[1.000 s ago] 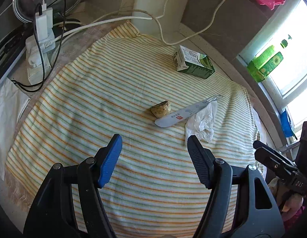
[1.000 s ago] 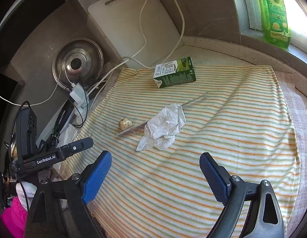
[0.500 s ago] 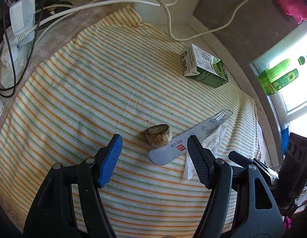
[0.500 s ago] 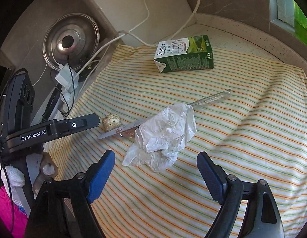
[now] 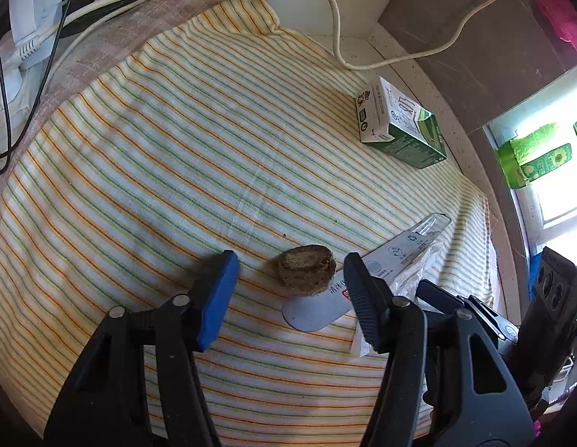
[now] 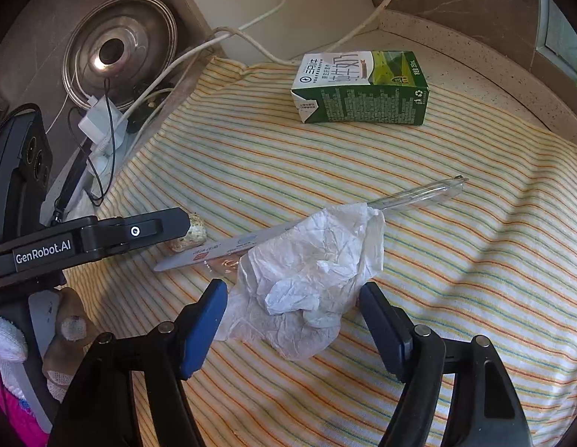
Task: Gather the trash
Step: 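Grasp the small round brown item with the left tool while the right tool grasps the white tissue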
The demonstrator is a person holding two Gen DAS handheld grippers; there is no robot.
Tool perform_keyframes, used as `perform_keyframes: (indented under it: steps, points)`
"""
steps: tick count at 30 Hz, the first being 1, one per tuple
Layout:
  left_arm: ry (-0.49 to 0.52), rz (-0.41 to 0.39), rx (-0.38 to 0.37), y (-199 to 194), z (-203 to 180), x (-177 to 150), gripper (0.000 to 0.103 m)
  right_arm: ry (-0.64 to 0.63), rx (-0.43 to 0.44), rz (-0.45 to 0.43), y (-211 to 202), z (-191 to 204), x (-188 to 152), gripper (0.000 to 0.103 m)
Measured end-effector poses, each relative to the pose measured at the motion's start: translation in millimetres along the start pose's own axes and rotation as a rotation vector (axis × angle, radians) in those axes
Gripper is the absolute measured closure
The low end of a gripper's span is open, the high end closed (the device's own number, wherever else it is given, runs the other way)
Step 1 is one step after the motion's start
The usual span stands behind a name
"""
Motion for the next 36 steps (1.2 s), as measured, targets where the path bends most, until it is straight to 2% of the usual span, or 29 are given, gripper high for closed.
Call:
perform_keyframes:
  steps: [2, 4, 6, 10, 12, 15, 20, 31, 36]
  points:
    - [0.008, 0.001, 0.001, 0, -3, -1, 0.054, -0.014, -0.026, 0.003, 2, 2, 1, 0.036]
    - [0.028, 0.002, -0.008, 1, -8, -2, 0.062, -0.032, -0.046, 0.004, 3, 3, 1, 0.043]
    - [0.059, 0.004, -0.009, 2, -15, -4, 0.07, -0.044, -0.061, 0.006, 3, 3, 0, 0.059]
    - [0.094, -0.012, 0.015, 1, -22, -6, 0.07, -0.054, -0.075, -0.002, 2, 1, -2, 0.077]
    - [0.086, -0.016, 0.008, -1, -19, -7, 0.07, -0.047, -0.065, -0.008, 0, -1, -2, 0.091]
    - [0.084, -0.031, 0.012, -5, -16, -8, 0.071, -0.019, -0.026, -0.028, -6, -5, -3, 0.099]
    - [0.083, -0.061, 0.007, -16, -13, -6, 0.071, 0.025, 0.008, -0.069, -20, -11, -5, 0.101]
    - [0.181, -0.14, 0.032, -49, -20, -16, 0.071, 0.066, 0.049, -0.167, -67, -16, -8, 0.102]
    - [0.203, -0.158, 0.02, -64, -22, -23, 0.071, 0.094, 0.065, -0.202, -86, -18, -12, 0.102]
Point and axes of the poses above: each gripper's, at about its wrist camera, not at the fingertips, and y roughly the way its jaws point, z to its left, x to its top, the point moved 2 cm from there along y, roughly the way its jaws point, and after that the axes turned 6 degrees about -z, right-handed, at the moved point
